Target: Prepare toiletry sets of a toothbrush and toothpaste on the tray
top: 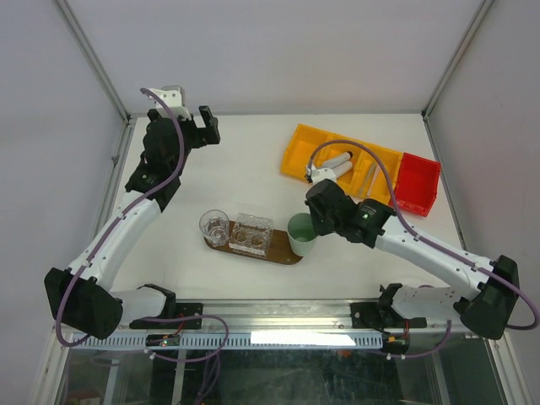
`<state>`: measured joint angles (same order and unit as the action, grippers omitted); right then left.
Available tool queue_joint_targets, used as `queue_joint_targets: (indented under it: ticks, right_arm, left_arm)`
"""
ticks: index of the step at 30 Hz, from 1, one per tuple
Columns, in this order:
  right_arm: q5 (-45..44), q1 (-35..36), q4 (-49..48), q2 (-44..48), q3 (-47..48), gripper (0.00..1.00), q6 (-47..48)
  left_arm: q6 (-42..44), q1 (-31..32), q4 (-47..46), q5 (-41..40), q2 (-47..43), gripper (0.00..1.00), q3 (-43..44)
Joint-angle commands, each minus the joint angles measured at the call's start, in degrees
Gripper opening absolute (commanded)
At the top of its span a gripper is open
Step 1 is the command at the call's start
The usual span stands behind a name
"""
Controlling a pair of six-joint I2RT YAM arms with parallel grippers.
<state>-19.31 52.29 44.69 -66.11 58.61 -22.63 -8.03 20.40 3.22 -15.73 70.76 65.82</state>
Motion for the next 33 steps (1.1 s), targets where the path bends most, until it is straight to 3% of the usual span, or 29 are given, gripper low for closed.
queue_joint_targets:
  ticks: [1,33]
  right_arm:
    - [-2.6,1.6,-4.9,-0.1,2.6,0.00,-0.9]
    - [-0.9,4.0,-8.0,-3.2,0.1,0.00,-0.5]
  left_arm:
    - [-1.1,-1.2,-1.7,1.7,-3.7,0.99,2.3]
    - [-2.3,-2.6,-1.4,3.2,-4.2,0.99,2.7]
